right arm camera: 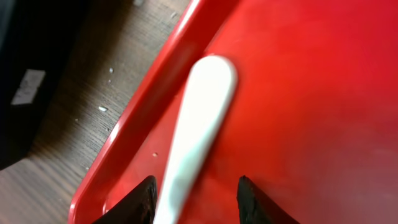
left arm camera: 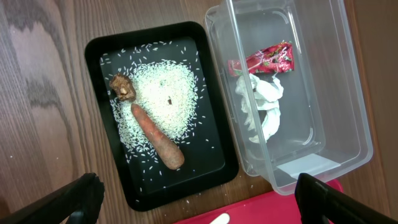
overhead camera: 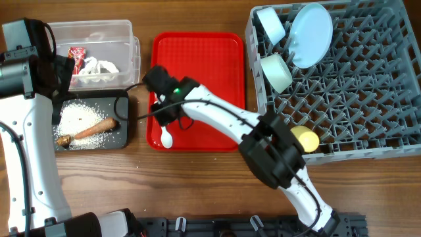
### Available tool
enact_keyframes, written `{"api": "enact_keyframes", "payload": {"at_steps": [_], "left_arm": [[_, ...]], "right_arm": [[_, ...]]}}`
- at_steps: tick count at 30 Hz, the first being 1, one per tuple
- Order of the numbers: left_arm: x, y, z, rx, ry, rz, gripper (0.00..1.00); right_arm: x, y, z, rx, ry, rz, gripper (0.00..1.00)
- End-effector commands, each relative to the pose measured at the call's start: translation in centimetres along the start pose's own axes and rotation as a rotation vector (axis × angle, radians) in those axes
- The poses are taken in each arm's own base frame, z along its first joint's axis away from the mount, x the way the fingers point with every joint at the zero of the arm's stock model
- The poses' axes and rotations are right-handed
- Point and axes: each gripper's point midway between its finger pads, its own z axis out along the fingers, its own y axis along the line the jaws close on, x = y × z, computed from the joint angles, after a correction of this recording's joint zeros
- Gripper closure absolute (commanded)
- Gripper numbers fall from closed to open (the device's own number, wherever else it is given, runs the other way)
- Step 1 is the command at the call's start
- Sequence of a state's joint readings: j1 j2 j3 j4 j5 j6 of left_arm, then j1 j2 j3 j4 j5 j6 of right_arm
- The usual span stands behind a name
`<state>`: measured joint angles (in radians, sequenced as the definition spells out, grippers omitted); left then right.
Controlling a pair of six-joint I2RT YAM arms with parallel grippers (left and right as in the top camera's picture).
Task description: Sort waste into correct bins and load items into the dishwasher rack
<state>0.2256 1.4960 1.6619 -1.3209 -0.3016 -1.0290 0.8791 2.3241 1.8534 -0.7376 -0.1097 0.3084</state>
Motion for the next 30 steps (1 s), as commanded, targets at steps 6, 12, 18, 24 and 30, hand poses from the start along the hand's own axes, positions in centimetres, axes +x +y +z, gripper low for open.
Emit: {"api": "enact_keyframes", "payload": {"at_steps": [6,12,18,24,30], "left_arm": [[-0.3,-0.1,-0.4,0.010,-0.012,0.003,0.00],[-0.3,-0.1,-0.4,0.010,-0.012,0.003,0.00],[-0.3,-0.1,-0.4,0.010,-0.012,0.003,0.00],[-0.3,-0.1,-0.4,0.010,-0.012,0.003,0.00],[-0.3,-0.1,-0.4,0.010,-0.012,0.003,0.00]], "right_arm": [[3.3,0.4,5.0,-0.018,0.104,-0.053,0.68],[5.8,0.4,4.7,-0.026,0.209,0.022,0.80],[6.0,-0.2,4.6,0.012,0.214,0.039,0.96],[2.6,-3.7,2.4,0.114,0.112,0.069,0.96],[-3.4,-7.8,-6.0,0.101,-0.088,0.166,0.96]]}}
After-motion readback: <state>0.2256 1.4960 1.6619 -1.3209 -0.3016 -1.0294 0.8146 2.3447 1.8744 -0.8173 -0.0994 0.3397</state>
